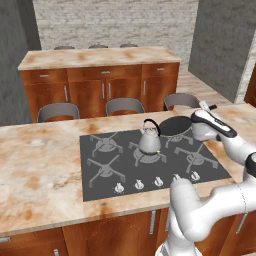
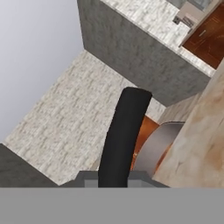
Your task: Pick the pan from the cabinet and place it on the stove. Then turn on the stove burner for the pan.
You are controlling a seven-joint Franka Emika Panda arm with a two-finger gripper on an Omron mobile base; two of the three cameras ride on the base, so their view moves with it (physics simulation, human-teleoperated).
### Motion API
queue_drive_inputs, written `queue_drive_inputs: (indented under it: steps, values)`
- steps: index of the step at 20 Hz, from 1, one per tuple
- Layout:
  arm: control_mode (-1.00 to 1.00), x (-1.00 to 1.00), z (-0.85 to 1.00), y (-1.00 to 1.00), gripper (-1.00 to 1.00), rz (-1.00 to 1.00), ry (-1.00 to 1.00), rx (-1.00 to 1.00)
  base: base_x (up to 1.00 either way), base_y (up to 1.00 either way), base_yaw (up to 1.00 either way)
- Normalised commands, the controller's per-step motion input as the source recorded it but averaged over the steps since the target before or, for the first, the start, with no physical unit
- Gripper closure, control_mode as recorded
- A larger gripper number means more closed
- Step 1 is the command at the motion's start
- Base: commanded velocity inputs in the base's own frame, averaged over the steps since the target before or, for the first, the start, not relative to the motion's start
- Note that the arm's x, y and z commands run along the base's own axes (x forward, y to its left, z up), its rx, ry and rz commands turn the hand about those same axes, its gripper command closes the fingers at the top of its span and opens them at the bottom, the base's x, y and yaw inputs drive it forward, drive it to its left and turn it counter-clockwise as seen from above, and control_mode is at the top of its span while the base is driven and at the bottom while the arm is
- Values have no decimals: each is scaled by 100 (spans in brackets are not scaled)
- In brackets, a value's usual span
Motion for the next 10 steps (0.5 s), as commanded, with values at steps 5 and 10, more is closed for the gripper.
queue_drive_inputs:
  steps: [5,10]
  values:
    - [-100,4,-29,-18,100,0,0,0,0,0,0]
    - [-100,0,-25,-15,-100,0,0,0,0,0,0]
